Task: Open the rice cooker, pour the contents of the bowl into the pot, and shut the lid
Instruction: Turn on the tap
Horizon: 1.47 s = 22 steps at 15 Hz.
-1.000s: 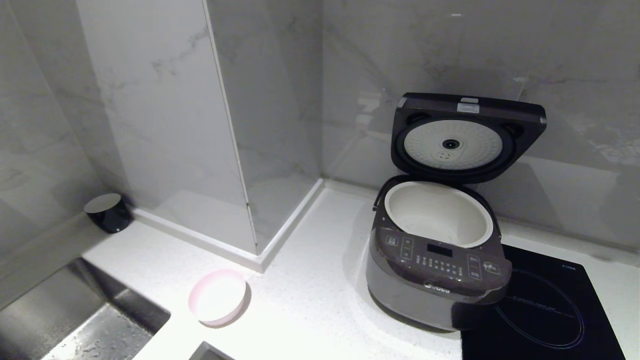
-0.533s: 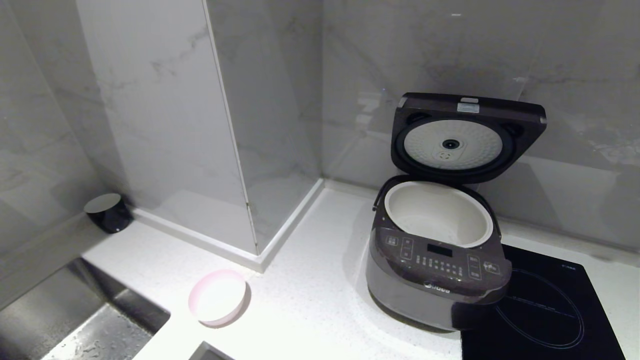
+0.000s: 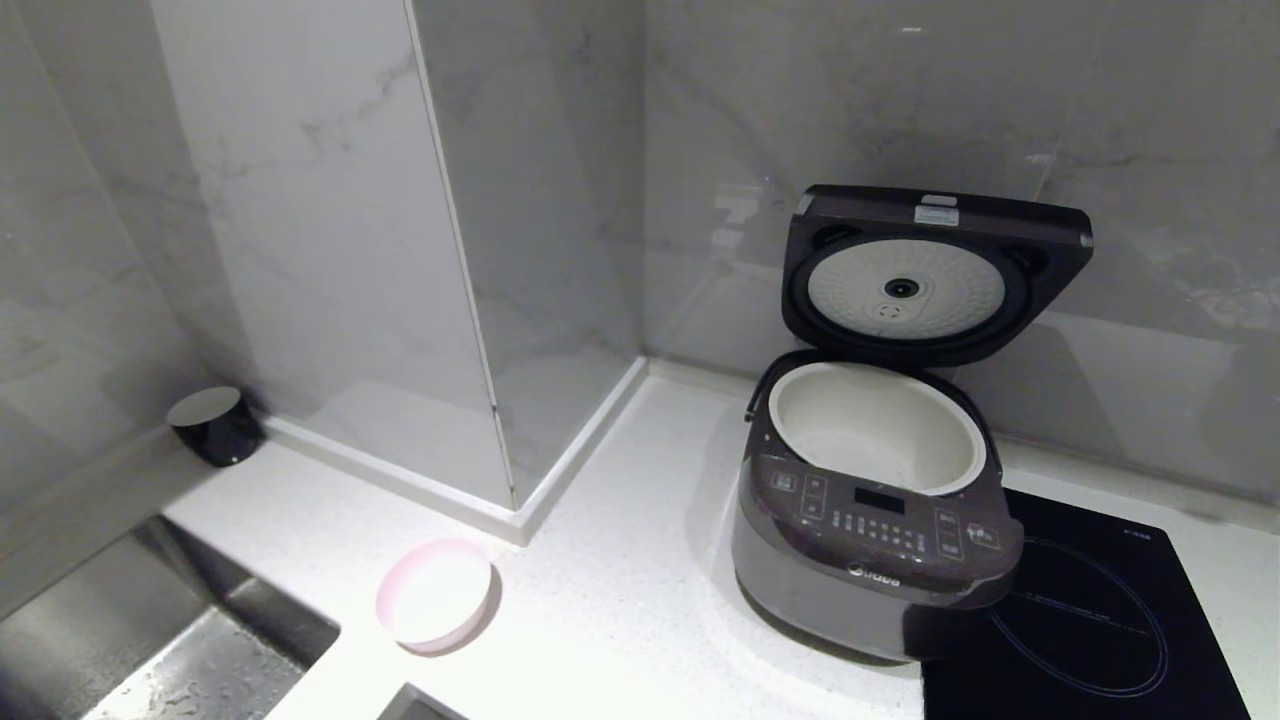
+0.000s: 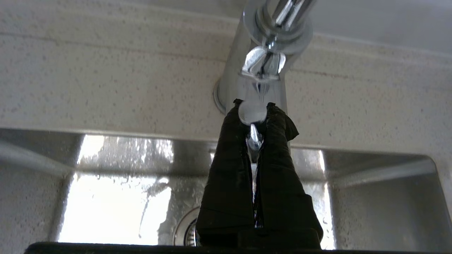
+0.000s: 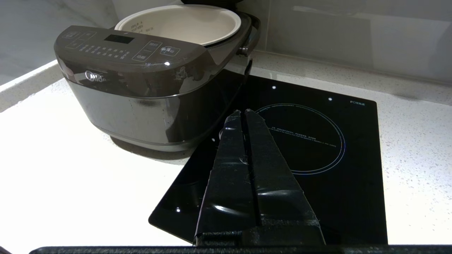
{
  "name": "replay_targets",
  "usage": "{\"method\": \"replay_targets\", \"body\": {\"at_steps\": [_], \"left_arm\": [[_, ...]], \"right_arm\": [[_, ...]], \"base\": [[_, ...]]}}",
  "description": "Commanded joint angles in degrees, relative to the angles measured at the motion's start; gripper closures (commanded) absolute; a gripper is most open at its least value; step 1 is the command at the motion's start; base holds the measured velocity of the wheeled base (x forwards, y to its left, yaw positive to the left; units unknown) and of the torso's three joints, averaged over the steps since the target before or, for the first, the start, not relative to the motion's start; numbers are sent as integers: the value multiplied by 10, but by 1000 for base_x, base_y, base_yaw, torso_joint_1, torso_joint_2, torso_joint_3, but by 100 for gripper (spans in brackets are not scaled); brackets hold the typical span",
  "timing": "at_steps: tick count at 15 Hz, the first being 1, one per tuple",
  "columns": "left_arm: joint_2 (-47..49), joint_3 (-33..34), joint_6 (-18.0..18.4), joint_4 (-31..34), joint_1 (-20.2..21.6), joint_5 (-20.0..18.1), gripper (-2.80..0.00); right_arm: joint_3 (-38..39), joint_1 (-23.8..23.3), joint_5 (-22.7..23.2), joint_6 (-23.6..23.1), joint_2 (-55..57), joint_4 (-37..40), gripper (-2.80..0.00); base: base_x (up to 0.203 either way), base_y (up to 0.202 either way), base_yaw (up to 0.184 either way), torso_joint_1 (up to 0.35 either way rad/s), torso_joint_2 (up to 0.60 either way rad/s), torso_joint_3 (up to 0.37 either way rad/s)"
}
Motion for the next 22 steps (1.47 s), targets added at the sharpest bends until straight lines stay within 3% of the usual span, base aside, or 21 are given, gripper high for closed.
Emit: {"method": "replay_targets", "body": {"at_steps": [1, 22], "left_arm": [[-5, 9, -1, -1, 0, -1, 0], [-9, 1, 0, -2, 2, -1, 0]], "right_arm": [[0, 0, 0, 0, 0, 0, 0], [0, 0, 0, 0, 0, 0, 0]], "base": [[0, 0, 0, 0, 0, 0], [0, 0, 0, 0, 0, 0]]}}
